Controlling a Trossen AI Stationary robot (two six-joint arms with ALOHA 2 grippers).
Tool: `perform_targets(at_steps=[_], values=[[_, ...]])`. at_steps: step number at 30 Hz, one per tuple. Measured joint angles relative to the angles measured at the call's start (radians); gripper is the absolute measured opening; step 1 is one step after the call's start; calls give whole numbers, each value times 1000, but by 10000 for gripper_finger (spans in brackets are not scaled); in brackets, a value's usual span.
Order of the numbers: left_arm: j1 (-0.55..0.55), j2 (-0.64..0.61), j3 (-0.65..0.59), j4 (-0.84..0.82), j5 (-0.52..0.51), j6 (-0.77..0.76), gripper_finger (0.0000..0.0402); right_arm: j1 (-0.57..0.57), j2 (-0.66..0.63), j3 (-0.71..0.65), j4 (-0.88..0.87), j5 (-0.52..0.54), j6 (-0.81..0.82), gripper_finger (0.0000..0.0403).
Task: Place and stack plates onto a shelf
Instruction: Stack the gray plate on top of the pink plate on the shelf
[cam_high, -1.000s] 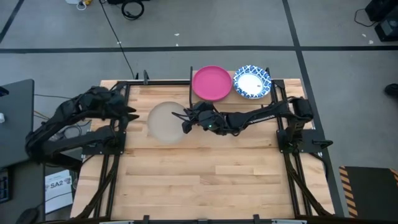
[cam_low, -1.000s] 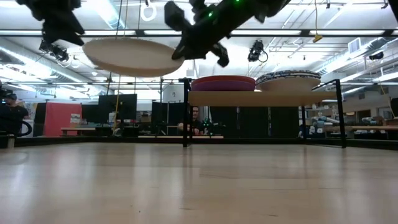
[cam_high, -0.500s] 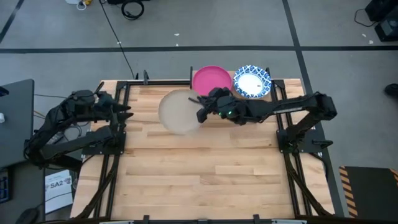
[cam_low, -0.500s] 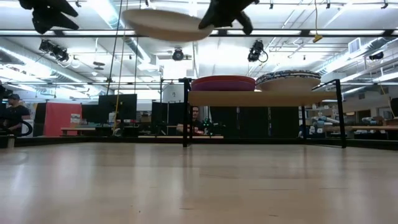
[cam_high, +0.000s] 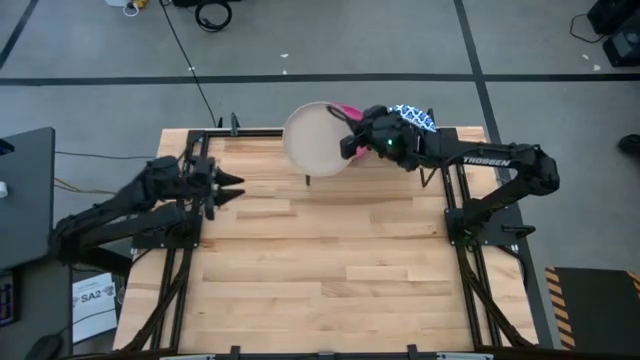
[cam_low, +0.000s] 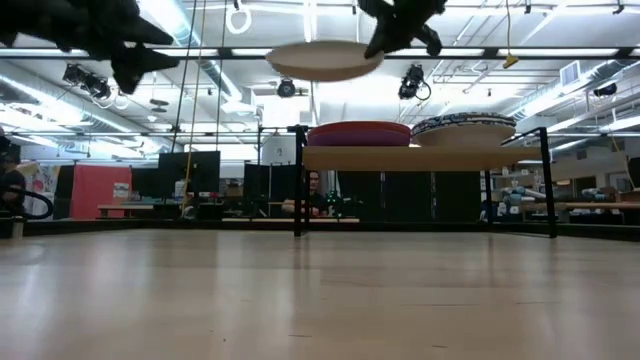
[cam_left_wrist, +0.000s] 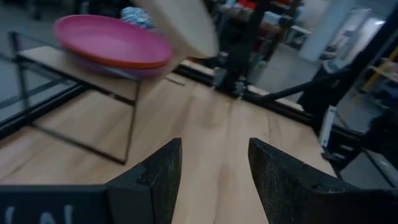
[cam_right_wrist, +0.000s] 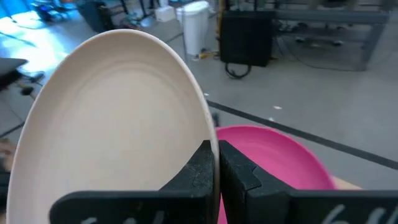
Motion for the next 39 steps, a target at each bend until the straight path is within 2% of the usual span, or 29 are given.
perform_targets(at_steps=[5,8,14,19,24,34,39], values=[[-93,0,-128,222,-10,1,192,-99,2,0,-18,-102,7,16],[-161,0,-175,309,-60,14,192,-160,2,0,-26,-172,31,16],[-300,0,-230,341,-238,39,192,-263,2,-4,-83,-213,34,16],[-379,2,-246,362,-328,45,192,-326,3,-22,-129,-291,72,16],[-411,2,-246,363,-379,62,192,-355,3,-22,-155,-303,76,16],[-416,2,-246,363,-381,68,192,-384,3,-22,-181,-333,86,17],[-416,2,-246,363,-381,68,192,-384,3,-22,-180,-337,126,36]])
